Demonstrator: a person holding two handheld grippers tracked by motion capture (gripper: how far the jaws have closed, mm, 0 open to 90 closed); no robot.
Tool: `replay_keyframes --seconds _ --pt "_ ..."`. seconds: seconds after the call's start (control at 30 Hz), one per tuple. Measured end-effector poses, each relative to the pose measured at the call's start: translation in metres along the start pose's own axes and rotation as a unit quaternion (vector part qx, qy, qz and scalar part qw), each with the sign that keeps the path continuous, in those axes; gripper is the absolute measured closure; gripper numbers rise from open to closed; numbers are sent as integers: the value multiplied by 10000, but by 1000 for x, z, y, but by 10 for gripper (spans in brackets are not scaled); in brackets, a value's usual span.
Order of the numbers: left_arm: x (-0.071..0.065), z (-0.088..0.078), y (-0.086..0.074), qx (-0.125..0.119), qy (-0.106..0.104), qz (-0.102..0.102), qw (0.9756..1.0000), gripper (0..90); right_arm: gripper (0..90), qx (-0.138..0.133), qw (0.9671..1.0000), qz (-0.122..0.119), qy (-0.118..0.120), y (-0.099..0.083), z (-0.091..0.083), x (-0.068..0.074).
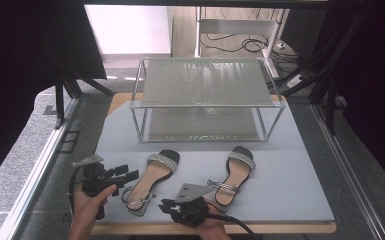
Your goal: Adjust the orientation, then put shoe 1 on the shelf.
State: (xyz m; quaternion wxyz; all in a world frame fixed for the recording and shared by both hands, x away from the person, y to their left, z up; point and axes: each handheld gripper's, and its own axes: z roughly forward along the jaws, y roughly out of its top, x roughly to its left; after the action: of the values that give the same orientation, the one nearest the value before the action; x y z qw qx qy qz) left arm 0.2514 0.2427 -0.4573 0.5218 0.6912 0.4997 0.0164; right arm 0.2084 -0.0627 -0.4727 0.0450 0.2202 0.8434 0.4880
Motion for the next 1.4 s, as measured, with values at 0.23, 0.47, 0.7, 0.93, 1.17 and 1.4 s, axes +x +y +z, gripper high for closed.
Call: replay_keyframes --seconds 0.23,0.47,0.7,0.93,1.17,1.4 --pt "-13 -2 6 -57 108 210 9997 359 565 -337 9969 82 -702 -15 -58 -22" --pt "-21 -3 16 549 99 575 9968 361 529 -454 9892 360 -1349 -38 -108 -50" --pt "-30 3 29 1019 319 788 9912 384 517 -688 9814 664 -1663 -45 -141 -62" --pt "-39 31 31 1826 601 923 9770 386 516 -797 9741 834 -1944 -49 -154 -70" --pt "-36 56 32 2443 904 944 9608 336 512 -715 9735 843 -2001 -51 -152 -74" --pt "-27 75 32 2915 1034 899 9467 259 515 -765 9712 799 -2110 -50 -149 -71"
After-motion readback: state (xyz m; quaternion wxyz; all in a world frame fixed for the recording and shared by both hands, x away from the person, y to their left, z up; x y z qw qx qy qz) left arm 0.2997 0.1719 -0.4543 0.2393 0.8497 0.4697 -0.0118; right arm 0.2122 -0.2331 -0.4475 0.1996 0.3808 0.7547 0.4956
